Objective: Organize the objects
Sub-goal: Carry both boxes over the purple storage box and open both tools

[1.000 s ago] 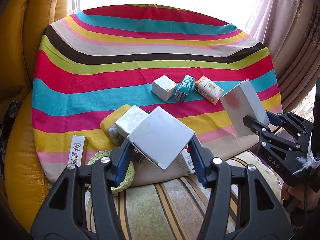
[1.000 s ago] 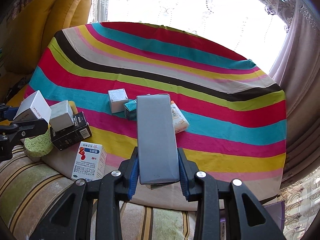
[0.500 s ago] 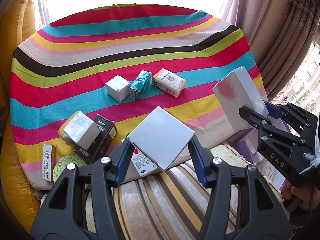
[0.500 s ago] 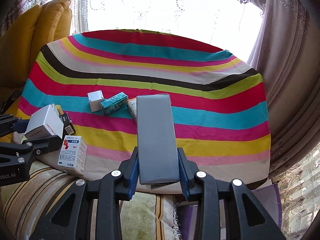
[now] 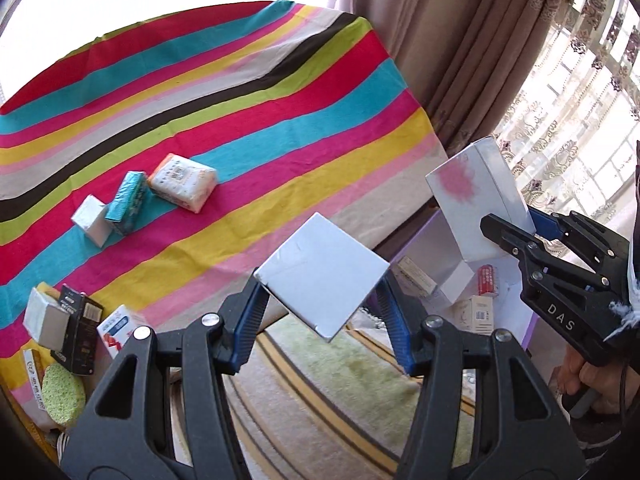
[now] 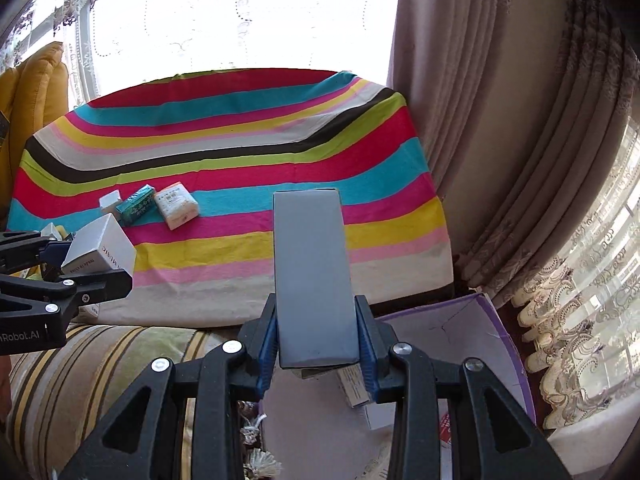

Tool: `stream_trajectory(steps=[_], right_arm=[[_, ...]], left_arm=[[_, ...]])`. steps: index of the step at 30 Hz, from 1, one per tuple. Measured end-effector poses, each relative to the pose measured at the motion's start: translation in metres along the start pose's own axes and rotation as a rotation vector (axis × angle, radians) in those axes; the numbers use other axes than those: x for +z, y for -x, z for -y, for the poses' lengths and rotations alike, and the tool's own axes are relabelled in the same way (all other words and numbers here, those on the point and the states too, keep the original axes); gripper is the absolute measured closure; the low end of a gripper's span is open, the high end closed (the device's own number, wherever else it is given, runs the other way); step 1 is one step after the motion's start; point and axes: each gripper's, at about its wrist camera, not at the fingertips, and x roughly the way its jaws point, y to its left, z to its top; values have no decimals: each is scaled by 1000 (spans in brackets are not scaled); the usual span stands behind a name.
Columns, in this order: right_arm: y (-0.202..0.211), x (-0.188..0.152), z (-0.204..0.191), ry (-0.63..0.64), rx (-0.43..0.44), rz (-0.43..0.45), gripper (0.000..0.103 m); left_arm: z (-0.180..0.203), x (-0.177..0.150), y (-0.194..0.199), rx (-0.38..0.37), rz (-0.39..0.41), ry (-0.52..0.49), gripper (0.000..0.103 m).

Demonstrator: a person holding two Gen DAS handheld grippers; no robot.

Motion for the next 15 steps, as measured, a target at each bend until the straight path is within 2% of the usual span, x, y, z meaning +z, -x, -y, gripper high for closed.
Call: stream_trajectory(steps=[11,12,13,14,15], right_arm=[[20,-11,51,-91,-99,23,65],[21,-13,54,-97,-104,27,63],[23,-15,57,-102,-105,32,60],[25,-17,60,-107,-108,42,51],[29,-18,61,-110,-116,54,37]], left_arm=[[70,0,-34,-145,-102,-169,44],[75,1,-36,-165,-111,-181,43],[80,0,-38,-181,-121,-189,37],[85,0,-38,-194,-127,-196,33],[88,0,-38,-200,-128,-200,23]])
